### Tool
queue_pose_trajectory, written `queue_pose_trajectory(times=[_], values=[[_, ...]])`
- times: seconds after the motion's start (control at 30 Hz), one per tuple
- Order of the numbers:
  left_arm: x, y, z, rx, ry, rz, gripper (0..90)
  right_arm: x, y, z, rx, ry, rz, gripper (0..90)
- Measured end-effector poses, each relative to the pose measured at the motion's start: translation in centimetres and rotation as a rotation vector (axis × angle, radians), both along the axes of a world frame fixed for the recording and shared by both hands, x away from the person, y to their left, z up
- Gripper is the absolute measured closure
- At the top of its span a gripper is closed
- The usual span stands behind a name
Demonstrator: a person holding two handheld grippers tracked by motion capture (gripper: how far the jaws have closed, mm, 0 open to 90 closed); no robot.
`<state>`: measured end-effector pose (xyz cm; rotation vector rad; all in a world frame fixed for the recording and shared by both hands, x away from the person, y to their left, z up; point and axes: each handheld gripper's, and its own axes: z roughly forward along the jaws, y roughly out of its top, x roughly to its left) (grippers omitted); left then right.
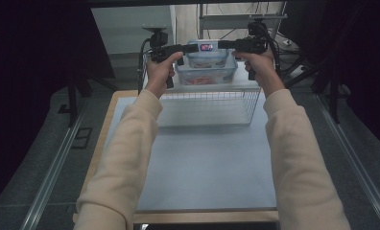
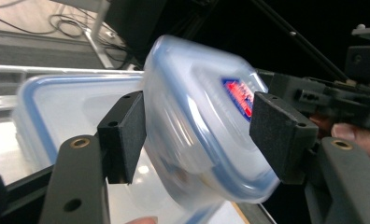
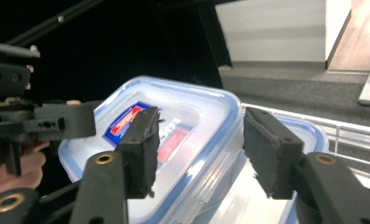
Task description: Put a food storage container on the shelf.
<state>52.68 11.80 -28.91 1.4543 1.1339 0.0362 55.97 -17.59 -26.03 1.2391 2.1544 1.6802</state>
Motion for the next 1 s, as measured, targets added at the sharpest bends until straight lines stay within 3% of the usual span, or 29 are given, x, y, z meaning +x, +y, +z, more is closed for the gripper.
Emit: queue_pose_trajectory(times=[0.13, 0.27, 0.37, 0.43, 0.57, 0.67, 0.73, 0.87, 1.0], values=[[-0.1, 0.3, 0.0, 0.012, -0.006, 0.009, 28.4, -0.4, -0.2, 0.1, 0.0, -0.019, -0.019, 41.8], [-1.2, 1.2, 0.5, 0.007, -0.059, 0.014, 26.6, -1.5, -1.2, 0.6, 0.024, -0.051, -0.002, 41.6], [-2.4, 1.7, 0.7, -0.003, -0.074, 0.016, 28.0, -2.8, -2.1, 0.7, 0.027, -0.061, 0.007, 45.9], [-3.3, 2.0, 0.5, -0.005, -0.085, 0.017, 30.3, -3.7, -2.7, 0.4, 0.054, -0.058, 0.013, 51.8], [-5.2, 2.3, -0.4, 0.043, -0.11, 0.002, 46.3, -5.4, -3.4, -0.8, 0.034, -0.055, 0.029, 68.6], [-5.9, 2.1, -1.2, 0.065, -0.113, -0.015, 61.3, -6.2, -3.4, -1.9, 0.001, -0.05, 0.057, 80.5], [-6.1, 1.8, -1.5, 0.078, -0.113, -0.051, 73.6, -6.4, -3.1, -2.6, -0.017, -0.049, 0.082, 87.1], [-5.9, 1.5, -1.9, 0.107, -0.116, -0.088, 85.3, -6.4, -2.1, -3.1, -0.034, -0.057, 0.117, 89.2], [-5.6, 1.1, -1.8, 0.117, -0.117, -0.108, 89.4, -6.2, -1.0, -3.3, -0.04, -0.064, 0.133, 89.3]])
